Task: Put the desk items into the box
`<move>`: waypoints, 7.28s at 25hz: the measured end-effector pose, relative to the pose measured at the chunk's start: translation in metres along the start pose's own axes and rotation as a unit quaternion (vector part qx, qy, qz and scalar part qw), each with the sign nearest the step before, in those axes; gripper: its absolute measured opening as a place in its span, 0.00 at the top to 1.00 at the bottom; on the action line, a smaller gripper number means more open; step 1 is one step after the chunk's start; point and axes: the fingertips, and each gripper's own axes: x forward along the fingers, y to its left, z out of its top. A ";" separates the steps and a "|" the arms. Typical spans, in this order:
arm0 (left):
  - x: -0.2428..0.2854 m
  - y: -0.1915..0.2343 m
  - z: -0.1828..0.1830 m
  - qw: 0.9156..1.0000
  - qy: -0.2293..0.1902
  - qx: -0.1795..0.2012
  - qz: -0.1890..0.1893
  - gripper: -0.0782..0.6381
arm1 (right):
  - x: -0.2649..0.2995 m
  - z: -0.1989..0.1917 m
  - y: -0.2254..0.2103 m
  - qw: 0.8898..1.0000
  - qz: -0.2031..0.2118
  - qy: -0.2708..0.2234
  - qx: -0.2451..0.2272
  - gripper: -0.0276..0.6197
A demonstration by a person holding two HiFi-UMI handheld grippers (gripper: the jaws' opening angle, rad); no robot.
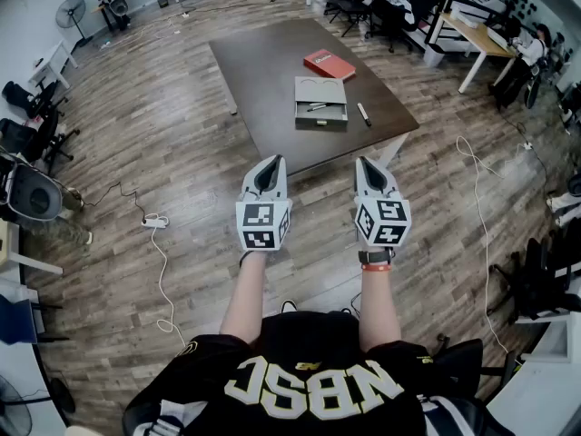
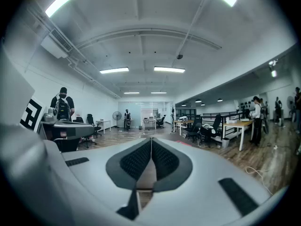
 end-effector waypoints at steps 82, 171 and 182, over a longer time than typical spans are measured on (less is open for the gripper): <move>0.540 -0.040 -0.114 0.966 0.139 -0.016 -0.218 0.87 | 0.397 -0.096 -0.293 0.981 -0.015 0.186 0.056 0.78; 0.502 0.029 -0.194 0.964 0.230 -0.043 -0.129 0.87 | 0.433 -0.242 -0.238 0.927 0.112 0.356 0.014 0.84; 0.466 0.098 -0.194 0.971 0.227 -0.058 -0.045 0.87 | 0.466 -0.245 -0.158 0.906 0.217 0.363 -0.035 0.84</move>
